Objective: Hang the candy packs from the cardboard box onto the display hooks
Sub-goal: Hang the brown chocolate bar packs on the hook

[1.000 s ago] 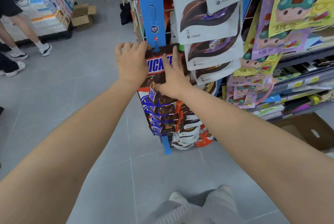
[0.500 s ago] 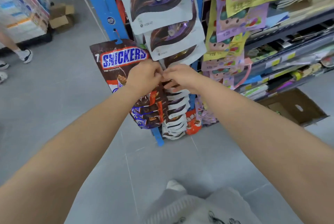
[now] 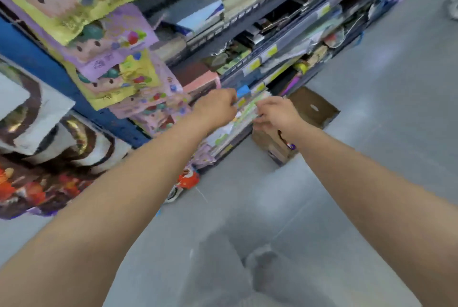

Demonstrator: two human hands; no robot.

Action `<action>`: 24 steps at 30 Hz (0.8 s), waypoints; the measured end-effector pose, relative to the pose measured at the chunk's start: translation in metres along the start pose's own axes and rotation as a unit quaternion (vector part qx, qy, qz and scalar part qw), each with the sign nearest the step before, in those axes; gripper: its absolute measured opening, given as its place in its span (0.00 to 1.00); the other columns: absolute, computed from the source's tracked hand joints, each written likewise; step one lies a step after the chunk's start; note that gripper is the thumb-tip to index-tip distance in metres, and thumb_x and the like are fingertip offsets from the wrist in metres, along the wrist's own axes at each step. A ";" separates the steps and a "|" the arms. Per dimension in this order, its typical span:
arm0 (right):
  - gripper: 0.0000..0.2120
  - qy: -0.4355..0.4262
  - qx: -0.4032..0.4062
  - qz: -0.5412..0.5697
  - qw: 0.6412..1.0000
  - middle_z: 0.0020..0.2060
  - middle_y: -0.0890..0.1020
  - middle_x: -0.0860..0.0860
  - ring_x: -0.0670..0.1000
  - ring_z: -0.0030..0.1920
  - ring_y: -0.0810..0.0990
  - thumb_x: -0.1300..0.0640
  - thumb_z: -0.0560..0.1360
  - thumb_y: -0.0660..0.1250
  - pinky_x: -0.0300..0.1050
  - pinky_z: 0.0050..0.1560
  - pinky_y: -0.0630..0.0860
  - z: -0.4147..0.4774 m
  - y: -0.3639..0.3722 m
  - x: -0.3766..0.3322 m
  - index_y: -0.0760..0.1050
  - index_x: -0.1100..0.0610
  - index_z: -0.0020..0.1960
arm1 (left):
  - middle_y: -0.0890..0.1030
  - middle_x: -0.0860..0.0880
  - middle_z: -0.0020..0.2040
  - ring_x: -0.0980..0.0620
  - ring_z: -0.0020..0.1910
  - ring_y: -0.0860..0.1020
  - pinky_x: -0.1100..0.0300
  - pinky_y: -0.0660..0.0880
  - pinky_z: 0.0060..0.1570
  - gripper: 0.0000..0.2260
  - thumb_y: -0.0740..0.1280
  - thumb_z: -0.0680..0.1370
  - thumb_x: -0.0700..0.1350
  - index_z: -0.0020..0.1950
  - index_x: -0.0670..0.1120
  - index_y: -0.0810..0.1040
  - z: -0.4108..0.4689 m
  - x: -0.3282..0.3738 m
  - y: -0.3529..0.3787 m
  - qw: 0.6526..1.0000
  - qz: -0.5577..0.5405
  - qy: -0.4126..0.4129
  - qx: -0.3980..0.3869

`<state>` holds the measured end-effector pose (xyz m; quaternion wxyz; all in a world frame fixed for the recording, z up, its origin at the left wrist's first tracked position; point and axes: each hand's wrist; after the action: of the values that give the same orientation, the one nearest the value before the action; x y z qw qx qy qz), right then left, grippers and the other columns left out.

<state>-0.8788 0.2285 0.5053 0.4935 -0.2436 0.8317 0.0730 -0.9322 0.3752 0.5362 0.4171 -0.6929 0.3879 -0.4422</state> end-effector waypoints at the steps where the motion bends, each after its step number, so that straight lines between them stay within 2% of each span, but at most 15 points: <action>1: 0.12 0.009 0.023 0.011 1.000 0.35 0.76 0.52 0.44 0.26 0.76 0.66 0.76 0.60 0.39 0.29 0.71 0.011 -0.027 0.006 0.74 0.53 0.37 | 0.75 0.43 0.63 0.43 0.61 0.74 0.53 0.73 0.56 0.15 0.60 0.77 0.43 0.63 0.47 0.72 0.020 0.017 0.009 1.000 -0.003 0.008 -0.006; 2: 0.13 0.016 0.039 0.017 0.999 0.34 0.75 0.52 0.43 0.23 0.75 0.67 0.76 0.60 0.36 0.26 0.69 0.021 -0.050 0.011 0.74 0.53 0.37 | 0.75 0.43 0.63 0.43 0.61 0.74 0.54 0.72 0.54 0.15 0.59 0.77 0.42 0.64 0.47 0.72 0.040 0.030 0.018 1.000 -0.007 0.018 -0.012; 4: 0.13 0.036 0.068 0.018 0.997 0.33 0.74 0.52 0.44 0.24 0.74 0.67 0.76 0.60 0.34 0.23 0.67 0.045 -0.093 0.018 0.73 0.54 0.37 | 0.74 0.43 0.64 0.42 0.61 0.73 0.55 0.69 0.49 0.17 0.59 0.77 0.41 0.65 0.46 0.70 0.081 0.055 0.037 0.999 -0.020 0.028 -0.035; 8: 0.12 0.085 0.114 0.028 0.989 0.34 0.73 0.51 0.50 0.33 0.72 0.68 0.77 0.59 0.44 0.34 0.72 0.118 -0.160 0.034 0.73 0.55 0.38 | 0.74 0.41 0.63 0.42 0.60 0.74 0.55 0.71 0.53 0.15 0.60 0.77 0.41 0.64 0.44 0.70 0.172 0.094 0.073 0.994 -0.041 0.037 -0.092; 10: 0.11 0.113 0.124 0.014 0.986 0.34 0.73 0.52 0.51 0.34 0.72 0.67 0.77 0.59 0.43 0.35 0.72 0.160 -0.189 0.045 0.73 0.55 0.40 | 0.74 0.40 0.61 0.43 0.58 0.74 0.56 0.70 0.52 0.11 0.60 0.77 0.40 0.59 0.44 0.71 0.223 0.106 0.095 0.992 -0.040 0.044 -0.114; 12: 0.09 0.137 0.132 0.010 0.982 0.33 0.73 0.53 0.50 0.32 0.71 0.66 0.77 0.59 0.42 0.33 0.70 0.201 -0.216 0.056 0.73 0.57 0.41 | 0.74 0.40 0.61 0.43 0.58 0.74 0.55 0.71 0.54 0.13 0.60 0.77 0.40 0.61 0.42 0.71 0.275 0.115 0.119 0.989 -0.032 0.038 -0.141; 14: 0.04 0.160 0.133 -0.007 0.978 0.33 0.73 0.53 0.49 0.32 0.71 0.64 0.77 0.60 0.40 0.33 0.69 0.238 -0.240 0.068 0.72 0.59 0.46 | 0.73 0.40 0.63 0.42 0.60 0.73 0.53 0.72 0.57 0.15 0.60 0.77 0.40 0.64 0.41 0.70 0.320 0.120 0.145 0.985 -0.024 0.029 -0.170; 16: 0.04 0.188 0.138 -0.030 0.972 0.35 0.73 0.52 0.49 0.34 0.73 0.64 0.77 0.60 0.39 0.33 0.70 0.274 -0.261 0.084 0.72 0.58 0.46 | 0.70 0.40 0.65 0.42 0.62 0.72 0.53 0.71 0.58 0.17 0.60 0.77 0.39 0.66 0.40 0.69 0.359 0.125 0.172 0.981 -0.027 0.018 -0.193; 20: 0.05 0.225 0.134 -0.049 0.964 0.39 0.75 0.53 0.54 0.45 0.75 0.64 0.77 0.59 0.41 0.36 0.73 0.343 -0.288 0.125 0.73 0.59 0.49 | 0.73 0.39 0.62 0.41 0.59 0.73 0.56 0.70 0.49 0.14 0.60 0.77 0.39 0.63 0.39 0.70 0.415 0.123 0.228 0.976 -0.051 -0.013 -0.211; 22: 0.06 0.243 0.122 -0.052 0.961 0.37 0.74 0.53 0.54 0.44 0.75 0.64 0.77 0.58 0.41 0.37 0.72 0.380 -0.293 0.153 0.73 0.59 0.50 | 0.72 0.39 0.64 0.41 0.60 0.72 0.55 0.70 0.54 0.15 0.59 0.78 0.39 0.64 0.39 0.69 0.442 0.116 0.267 0.970 -0.068 -0.039 -0.229; 24: 0.11 0.253 0.103 -0.050 0.961 0.36 0.75 0.52 0.52 0.39 0.75 0.64 0.78 0.59 0.43 0.39 0.74 0.419 -0.294 0.182 0.74 0.65 0.58 | 0.70 0.39 0.66 0.41 0.63 0.71 0.55 0.69 0.58 0.17 0.58 0.78 0.40 0.67 0.40 0.68 0.468 0.107 0.307 0.966 -0.074 -0.069 -0.239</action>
<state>-0.4808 0.0633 0.1744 0.2925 -0.2431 0.9192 -0.1018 -0.5125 0.2809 0.1619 0.2311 -0.8284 0.3998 -0.3171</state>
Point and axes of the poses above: each hand's wrist, its own z-axis towards the middle knuckle, its own y-axis out of the palm, x = y × z
